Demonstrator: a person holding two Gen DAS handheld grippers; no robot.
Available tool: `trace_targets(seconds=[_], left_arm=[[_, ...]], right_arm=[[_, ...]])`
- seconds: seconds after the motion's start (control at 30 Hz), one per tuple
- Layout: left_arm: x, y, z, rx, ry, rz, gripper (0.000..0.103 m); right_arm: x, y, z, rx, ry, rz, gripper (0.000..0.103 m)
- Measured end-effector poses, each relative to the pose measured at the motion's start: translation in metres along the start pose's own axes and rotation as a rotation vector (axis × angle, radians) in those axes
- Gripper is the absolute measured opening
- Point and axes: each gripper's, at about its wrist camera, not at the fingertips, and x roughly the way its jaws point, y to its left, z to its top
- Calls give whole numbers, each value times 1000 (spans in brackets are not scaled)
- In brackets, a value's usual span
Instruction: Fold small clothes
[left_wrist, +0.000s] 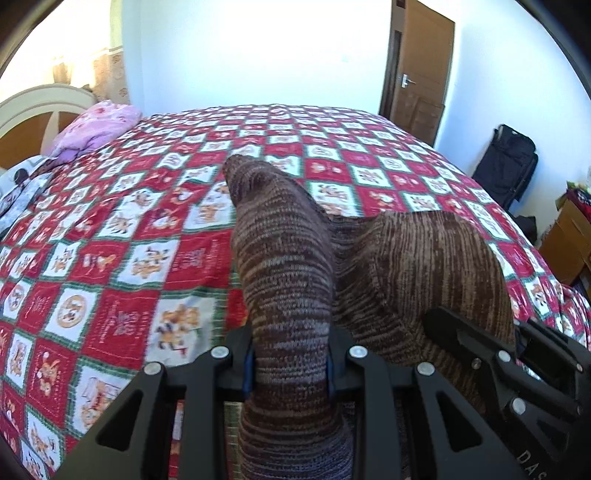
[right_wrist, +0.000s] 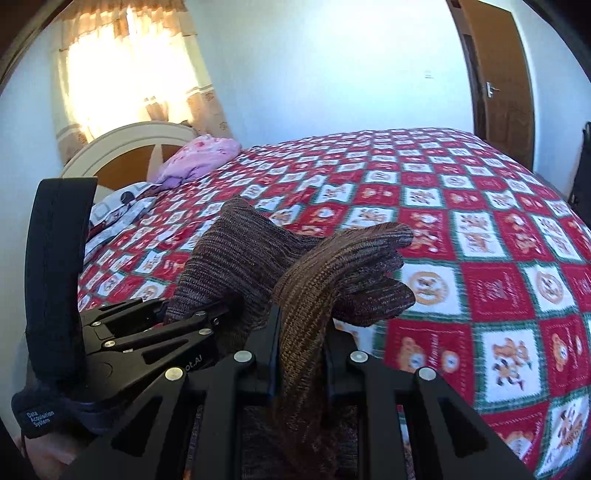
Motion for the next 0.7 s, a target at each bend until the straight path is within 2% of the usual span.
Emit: trace_targets(seconds=[0.37, 0.7], left_arm=[[4, 36, 3, -57, -12, 38, 29], [12, 56, 11, -58, -19, 74, 29]], right_arm=[[25, 25, 9, -47, -2, 50, 19], [44, 42, 15, -115, -10, 49, 19]])
